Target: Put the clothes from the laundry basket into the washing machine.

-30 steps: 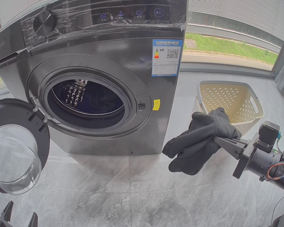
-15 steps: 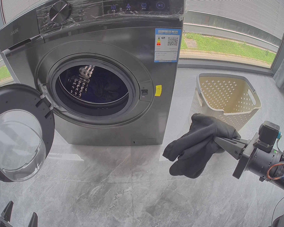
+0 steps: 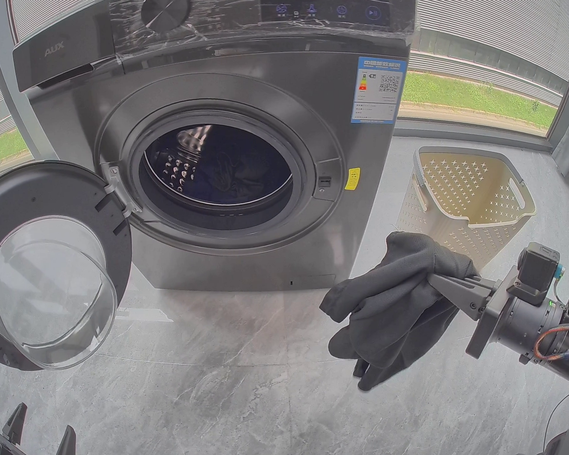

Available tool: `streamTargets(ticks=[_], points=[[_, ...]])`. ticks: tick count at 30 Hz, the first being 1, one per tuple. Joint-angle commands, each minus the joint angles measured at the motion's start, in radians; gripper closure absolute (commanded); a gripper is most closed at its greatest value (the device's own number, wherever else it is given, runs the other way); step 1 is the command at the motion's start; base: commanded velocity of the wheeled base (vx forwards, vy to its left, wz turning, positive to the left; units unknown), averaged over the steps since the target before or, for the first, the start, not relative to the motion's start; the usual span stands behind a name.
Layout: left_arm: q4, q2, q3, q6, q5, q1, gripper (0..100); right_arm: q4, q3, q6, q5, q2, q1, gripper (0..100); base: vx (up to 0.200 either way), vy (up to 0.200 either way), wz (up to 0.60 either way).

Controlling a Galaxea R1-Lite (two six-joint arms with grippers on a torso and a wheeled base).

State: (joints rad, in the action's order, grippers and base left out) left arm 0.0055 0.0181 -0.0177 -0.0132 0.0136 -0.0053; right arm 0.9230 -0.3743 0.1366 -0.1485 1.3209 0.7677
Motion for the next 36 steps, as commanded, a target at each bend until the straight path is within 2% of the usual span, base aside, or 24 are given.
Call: streamTargets(ticks=[1,20,26,32,36], points=[[-0.001,-0.012,0.015,-0.001,0.000,-0.001,0,0.000,0.000,0.003,0.000,0.001,-0.001,100,0.000,0.000,0.00],[-0.001,-0.012,0.015,-0.001,0.000,0.001,0,0.000,0.000,0.006,-0.002,0.001,-0.001,100,0.000,0.000,0.00],[-0.002,-0.013,0.015,-0.002,0.000,0.001,0,0.000,0.003,0.008,0.000,0.001,-0.001,100,-0.200,0.000,0.00],[-0.001,-0.012,0.015,-0.001,0.000,0.001,0,-0.001,0.003,0.018,-0.002,0.003,-0.001,100,0.000,0.000,0.00],[-0.002,-0.012,0.015,-0.001,-0.001,0.001,0,-0.001,0.005,0.018,-0.005,0.001,-0.004,100,0.000,0.200,0.00]])
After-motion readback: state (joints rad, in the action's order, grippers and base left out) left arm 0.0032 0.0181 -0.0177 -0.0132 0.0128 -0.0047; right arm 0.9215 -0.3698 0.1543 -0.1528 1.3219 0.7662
